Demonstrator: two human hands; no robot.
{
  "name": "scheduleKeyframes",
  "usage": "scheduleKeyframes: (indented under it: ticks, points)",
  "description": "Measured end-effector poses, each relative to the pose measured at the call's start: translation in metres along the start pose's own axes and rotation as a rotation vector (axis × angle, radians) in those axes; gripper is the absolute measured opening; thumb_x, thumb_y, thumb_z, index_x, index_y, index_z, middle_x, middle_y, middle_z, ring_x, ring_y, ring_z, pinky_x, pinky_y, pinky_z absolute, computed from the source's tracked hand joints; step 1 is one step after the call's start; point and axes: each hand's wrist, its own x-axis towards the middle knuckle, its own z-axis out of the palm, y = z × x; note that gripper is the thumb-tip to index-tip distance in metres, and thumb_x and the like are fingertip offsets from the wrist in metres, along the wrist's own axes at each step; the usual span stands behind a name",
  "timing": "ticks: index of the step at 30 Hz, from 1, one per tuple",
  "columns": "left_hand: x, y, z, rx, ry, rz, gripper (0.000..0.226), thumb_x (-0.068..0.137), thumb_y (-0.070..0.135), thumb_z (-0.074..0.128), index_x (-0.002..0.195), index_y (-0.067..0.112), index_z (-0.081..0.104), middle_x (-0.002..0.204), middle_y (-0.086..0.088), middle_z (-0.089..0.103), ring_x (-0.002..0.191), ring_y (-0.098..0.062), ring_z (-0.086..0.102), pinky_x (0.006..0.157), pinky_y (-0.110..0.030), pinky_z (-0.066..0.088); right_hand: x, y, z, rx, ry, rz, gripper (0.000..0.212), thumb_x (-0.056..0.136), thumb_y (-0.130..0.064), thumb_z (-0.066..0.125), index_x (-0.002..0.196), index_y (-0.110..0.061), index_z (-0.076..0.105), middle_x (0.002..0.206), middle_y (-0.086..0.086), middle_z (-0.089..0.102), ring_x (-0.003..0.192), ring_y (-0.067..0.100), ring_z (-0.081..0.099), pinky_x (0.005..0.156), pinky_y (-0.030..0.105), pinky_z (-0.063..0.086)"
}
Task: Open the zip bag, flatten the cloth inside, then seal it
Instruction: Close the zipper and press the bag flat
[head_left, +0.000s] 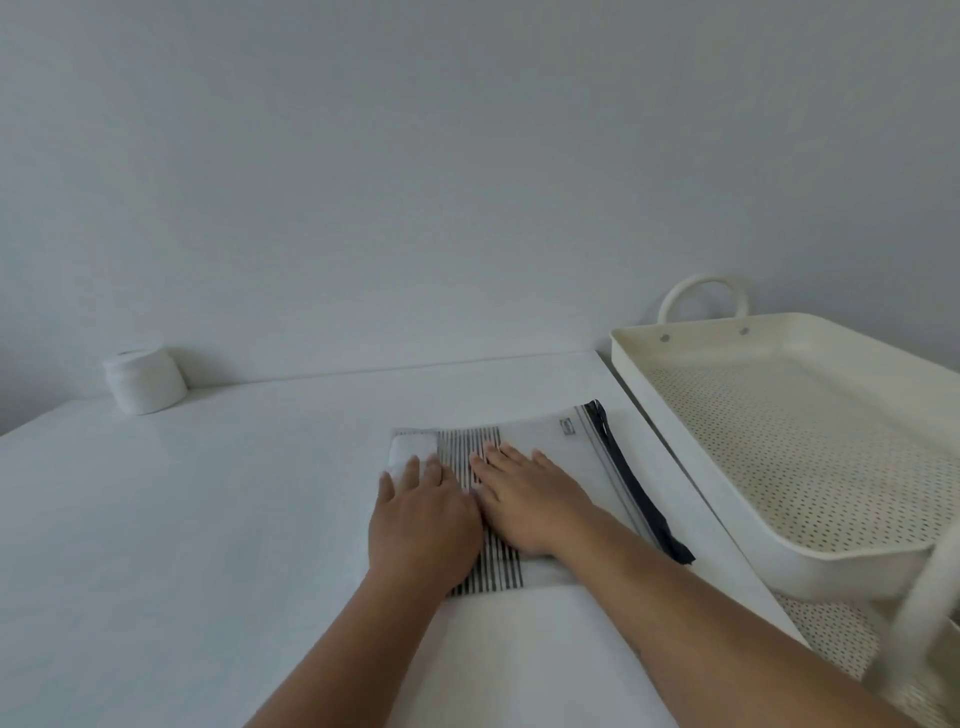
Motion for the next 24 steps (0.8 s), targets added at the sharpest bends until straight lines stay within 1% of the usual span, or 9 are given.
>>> scheduleKeyframes:
  ticks: [3, 9, 12, 14, 15, 17, 19, 21, 24]
  points:
    - [0.002, -0.01, 0.002, 0.0, 0.015, 0.015, 0.058, 0.099, 0.033, 0.017, 0.153, 0.012, 0.02, 0.163, -0.001, 0.013, 0.15, -0.021, 0.005, 0.12, -0.048, 0.006, -0.005, 0.018, -0.003, -0.015, -0.026, 0.07, 0.06, 0.1, -0.047, 0.013, 0.155, -0.022, 0.006, 0.164, 0.0, 0.0, 0.15, 0.016, 0.001, 0.12, 0.042, 0.0]
    - [0.015, -0.02, -0.003, 0.028, -0.004, 0.129, 0.058, 0.099, 0.035, 0.017, 0.153, 0.015, 0.02, 0.163, 0.002, 0.012, 0.15, -0.02, 0.005, 0.12, -0.048, 0.007, -0.024, 0.041, -0.02, -0.102, -0.137, 0.281, 0.071, 0.098, -0.055, 0.009, 0.154, -0.013, -0.002, 0.164, 0.005, -0.006, 0.15, 0.018, -0.004, 0.12, 0.047, -0.007]
    - [0.017, -0.024, -0.006, 0.089, 0.131, 0.15, 0.055, 0.099, 0.034, 0.023, 0.151, 0.015, 0.027, 0.162, -0.001, 0.021, 0.149, -0.022, 0.012, 0.12, -0.047, 0.01, -0.023, 0.037, -0.038, -0.262, -0.234, 0.347, 0.067, 0.098, -0.051, 0.015, 0.152, -0.011, 0.019, 0.162, 0.01, 0.016, 0.149, 0.026, 0.014, 0.119, 0.05, -0.005]
    - [0.012, -0.021, -0.005, 0.027, 0.188, 0.107, 0.052, 0.099, 0.032, 0.026, 0.148, 0.015, 0.032, 0.16, -0.002, 0.026, 0.148, -0.023, 0.016, 0.119, -0.046, 0.012, -0.014, 0.032, -0.053, -0.305, -0.143, 0.33, 0.051, 0.098, -0.035, 0.027, 0.141, -0.011, 0.041, 0.15, 0.01, 0.039, 0.137, 0.03, 0.036, 0.118, 0.05, 0.009]
    - [0.009, -0.018, -0.004, -0.05, 0.171, 0.073, 0.052, 0.098, 0.032, 0.026, 0.147, 0.015, 0.033, 0.16, -0.002, 0.026, 0.148, -0.023, 0.015, 0.119, -0.046, 0.011, -0.007, 0.029, -0.058, -0.255, -0.054, 0.274, 0.045, 0.098, -0.03, 0.029, 0.137, -0.011, 0.044, 0.145, 0.01, 0.043, 0.131, 0.029, 0.041, 0.116, 0.048, 0.018]
    - [0.005, -0.013, 0.0, -0.158, 0.088, 0.019, 0.055, 0.098, 0.033, 0.022, 0.15, 0.013, 0.026, 0.162, -0.005, 0.017, 0.149, -0.025, 0.008, 0.119, -0.048, 0.004, 0.011, 0.019, -0.06, -0.054, 0.042, 0.112, 0.049, 0.102, -0.03, 0.027, 0.146, -0.009, 0.032, 0.154, 0.01, 0.034, 0.138, 0.029, 0.034, 0.115, 0.044, 0.023]
    - [0.002, -0.012, 0.008, -0.117, 0.059, 0.016, 0.061, 0.099, 0.04, 0.018, 0.153, 0.012, 0.011, 0.164, -0.007, 0.004, 0.15, -0.026, -0.002, 0.118, -0.049, -0.002, 0.027, 0.007, -0.051, 0.077, -0.016, 0.007, 0.055, 0.103, -0.034, 0.026, 0.154, -0.014, 0.015, 0.163, 0.005, 0.013, 0.149, 0.024, 0.012, 0.12, 0.042, 0.013]
    - [0.001, -0.014, 0.014, -0.036, 0.074, 0.032, 0.065, 0.099, 0.046, 0.013, 0.154, 0.014, 0.003, 0.164, -0.005, -0.004, 0.149, -0.025, -0.008, 0.118, -0.049, -0.005, 0.039, 0.003, -0.031, 0.084, -0.097, -0.032, 0.058, 0.103, -0.041, 0.023, 0.155, -0.02, 0.008, 0.164, -0.001, 0.001, 0.15, 0.019, 0.0, 0.121, 0.04, 0.005]
    - [0.005, -0.017, 0.018, 0.027, 0.074, 0.058, 0.067, 0.097, 0.049, 0.012, 0.154, 0.015, 0.004, 0.164, -0.003, -0.006, 0.149, -0.022, -0.01, 0.116, -0.05, -0.01, 0.045, 0.017, -0.006, 0.033, -0.103, 0.004, 0.066, 0.098, -0.058, 0.015, 0.155, -0.027, 0.002, 0.164, -0.007, -0.003, 0.15, 0.013, -0.003, 0.121, 0.041, -0.001]
